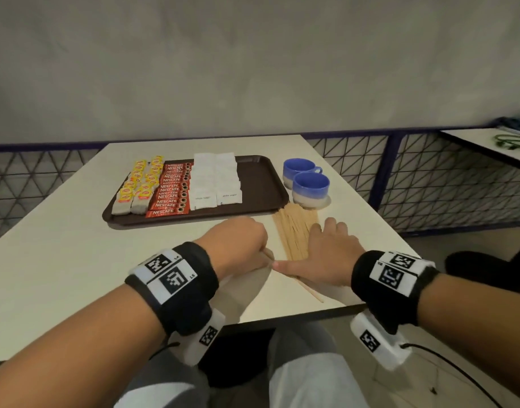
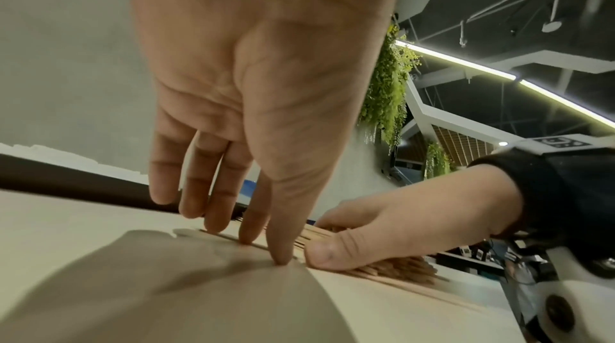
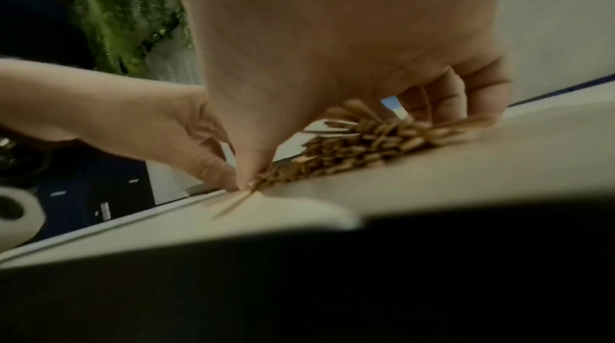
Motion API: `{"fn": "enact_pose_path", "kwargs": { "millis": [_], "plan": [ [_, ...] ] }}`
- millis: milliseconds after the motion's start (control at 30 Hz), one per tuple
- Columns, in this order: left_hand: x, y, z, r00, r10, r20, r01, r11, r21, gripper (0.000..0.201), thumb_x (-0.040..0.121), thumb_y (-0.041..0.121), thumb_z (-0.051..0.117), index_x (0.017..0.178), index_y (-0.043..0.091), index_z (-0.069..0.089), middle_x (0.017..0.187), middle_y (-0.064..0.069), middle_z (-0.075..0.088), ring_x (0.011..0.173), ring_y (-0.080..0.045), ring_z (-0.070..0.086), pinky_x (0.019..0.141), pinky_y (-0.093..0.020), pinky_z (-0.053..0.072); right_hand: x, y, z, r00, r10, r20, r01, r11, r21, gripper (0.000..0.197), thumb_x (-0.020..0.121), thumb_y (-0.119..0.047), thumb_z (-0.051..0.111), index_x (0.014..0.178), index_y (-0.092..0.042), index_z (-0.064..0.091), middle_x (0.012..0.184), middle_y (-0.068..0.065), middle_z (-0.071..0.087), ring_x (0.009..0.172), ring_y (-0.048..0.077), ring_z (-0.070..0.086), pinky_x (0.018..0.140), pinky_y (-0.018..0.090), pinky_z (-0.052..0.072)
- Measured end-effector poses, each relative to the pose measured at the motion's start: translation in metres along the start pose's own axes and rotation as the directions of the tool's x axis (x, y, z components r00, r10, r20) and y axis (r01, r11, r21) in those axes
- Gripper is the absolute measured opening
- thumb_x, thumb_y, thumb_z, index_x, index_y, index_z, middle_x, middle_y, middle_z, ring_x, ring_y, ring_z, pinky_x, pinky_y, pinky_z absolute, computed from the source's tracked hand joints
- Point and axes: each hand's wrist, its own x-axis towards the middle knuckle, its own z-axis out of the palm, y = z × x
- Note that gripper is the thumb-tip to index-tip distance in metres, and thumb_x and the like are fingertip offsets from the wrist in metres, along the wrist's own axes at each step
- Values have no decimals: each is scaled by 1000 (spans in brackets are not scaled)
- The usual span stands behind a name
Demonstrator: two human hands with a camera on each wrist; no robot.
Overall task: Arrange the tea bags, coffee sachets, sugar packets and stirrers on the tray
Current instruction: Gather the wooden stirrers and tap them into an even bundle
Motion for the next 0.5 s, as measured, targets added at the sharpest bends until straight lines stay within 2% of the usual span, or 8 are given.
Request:
{"fn": "enact_pose_path", "kwargs": {
  "millis": [100,167,267,367,433,500],
  "plan": [
    [0,5,1,999,31,-20,-29,994,102,37,94,43,63,119,17,64,117,-8,60,109,-27,57,85,-37,50,-8,7,3,992,-124,-8,124,992,-6,94,82,-86,40,142,-14,39,128,10,41,118,28,42,95,44,48],
    [0,7,-1,996,75,-50,-69,991,115,51,88,45,69,128,19,51,126,-8,50,116,-28,48,90,-39,47,-16,13,5,977,-210,-22,210,978,-10,76,93,-72,40,143,-16,38,126,9,41,113,25,43,94,44,47],
    [1,11,-4,985,171,-38,-167,982,91,80,79,50,75,146,28,37,149,-2,39,137,-25,36,107,-42,41,-27,18,11,948,-316,-37,314,948,-52,63,100,-60,38,147,-19,34,126,8,42,110,23,42,94,42,47],
    [7,17,-6,978,192,85,-195,980,34,95,81,41,76,159,30,24,168,1,21,157,-24,14,125,-44,25,-30,21,13,920,-389,-47,383,918,-100,59,103,-56,38,148,-19,33,129,9,44,109,22,44,93,40,47],
    [11,18,-3,971,186,148,-185,983,-17,91,81,41,73,158,31,27,168,1,24,158,-25,11,127,-46,21,-27,22,11,909,-414,-42,409,908,-92,57,103,-55,38,148,-19,34,128,8,44,107,22,44,93,39,46],
    [14,16,2,967,195,166,-186,980,-71,74,84,46,68,151,32,38,156,1,41,154,-26,25,127,-46,21,-22,21,10,901,-432,-40,429,900,-71,56,102,-55,40,145,-20,37,125,8,44,103,20,44,92,38,46]
  ]
}}
